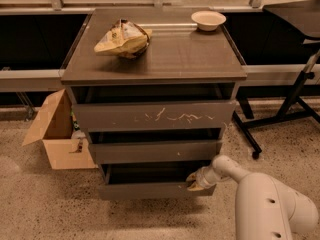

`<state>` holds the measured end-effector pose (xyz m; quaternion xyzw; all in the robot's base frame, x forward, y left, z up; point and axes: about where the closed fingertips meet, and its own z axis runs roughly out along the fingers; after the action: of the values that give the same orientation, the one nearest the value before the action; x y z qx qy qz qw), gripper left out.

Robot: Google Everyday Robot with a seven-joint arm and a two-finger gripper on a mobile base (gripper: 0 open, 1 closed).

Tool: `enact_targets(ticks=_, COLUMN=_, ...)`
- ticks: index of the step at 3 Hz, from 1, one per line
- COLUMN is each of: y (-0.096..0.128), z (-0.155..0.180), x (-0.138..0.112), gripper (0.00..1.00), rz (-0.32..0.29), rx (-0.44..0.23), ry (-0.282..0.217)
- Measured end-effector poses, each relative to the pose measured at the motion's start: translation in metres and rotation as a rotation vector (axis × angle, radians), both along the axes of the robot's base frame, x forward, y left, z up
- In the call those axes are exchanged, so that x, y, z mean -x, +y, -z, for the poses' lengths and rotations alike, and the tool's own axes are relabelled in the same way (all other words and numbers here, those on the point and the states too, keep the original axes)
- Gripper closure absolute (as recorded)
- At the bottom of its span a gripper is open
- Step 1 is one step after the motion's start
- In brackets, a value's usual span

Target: Open bottom drawer

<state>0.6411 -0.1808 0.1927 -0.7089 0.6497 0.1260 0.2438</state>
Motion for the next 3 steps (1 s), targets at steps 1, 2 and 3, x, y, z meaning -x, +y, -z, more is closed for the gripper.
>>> enact_targets(ticks=1, y=0.0000, z=0.0000, x=0.0000, gripper=0.30, rz=0.000, rx=0.000, ry=0.000)
enact_targets(ticks=2, y=0.0000, z=0.0000, x=0.0000, gripper=0.06, rz=0.000, rx=0.000, ry=0.000)
enact_targets(ticks=3, y=0.0001, z=0.0001, x=0.0001, gripper=0.00, rz=0.000, rx=0.000, ry=0.000)
